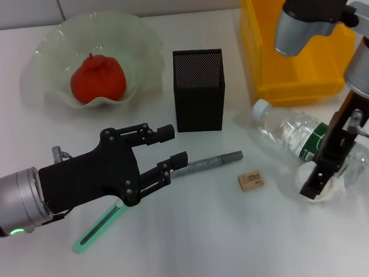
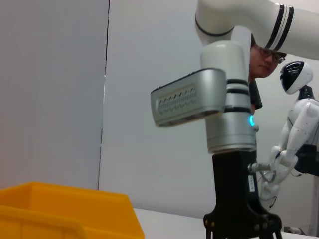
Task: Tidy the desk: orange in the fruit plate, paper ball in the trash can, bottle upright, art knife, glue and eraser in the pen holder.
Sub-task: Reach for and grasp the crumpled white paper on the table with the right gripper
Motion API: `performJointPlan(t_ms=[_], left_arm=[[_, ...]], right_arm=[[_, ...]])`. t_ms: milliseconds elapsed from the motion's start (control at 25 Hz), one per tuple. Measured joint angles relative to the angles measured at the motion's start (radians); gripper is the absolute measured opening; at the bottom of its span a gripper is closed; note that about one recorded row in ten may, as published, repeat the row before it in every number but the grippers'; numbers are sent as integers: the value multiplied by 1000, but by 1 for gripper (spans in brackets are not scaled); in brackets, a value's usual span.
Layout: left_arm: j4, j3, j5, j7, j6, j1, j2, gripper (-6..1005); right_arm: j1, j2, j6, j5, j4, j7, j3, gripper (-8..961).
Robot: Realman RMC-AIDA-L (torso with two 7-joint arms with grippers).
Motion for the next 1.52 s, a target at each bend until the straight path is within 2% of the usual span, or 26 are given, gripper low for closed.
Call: performJointPlan(t_ms=[120, 360, 880, 1520], left_arm=[[0, -4, 0, 1, 0, 0, 0, 463], [-2, -4, 0, 13, -6, 1, -1, 463], [-2, -6, 0, 15, -14, 0, -2, 463], [-26, -8, -7, 27, -22, -8, -2, 463]], right_arm=[[13, 1, 36, 0, 63, 6, 1, 797], [17, 1, 57, -5, 99, 10, -2, 797], [14, 1, 74, -96, 109, 40, -11, 798], [29, 5, 108, -74, 145, 46, -41, 797]])
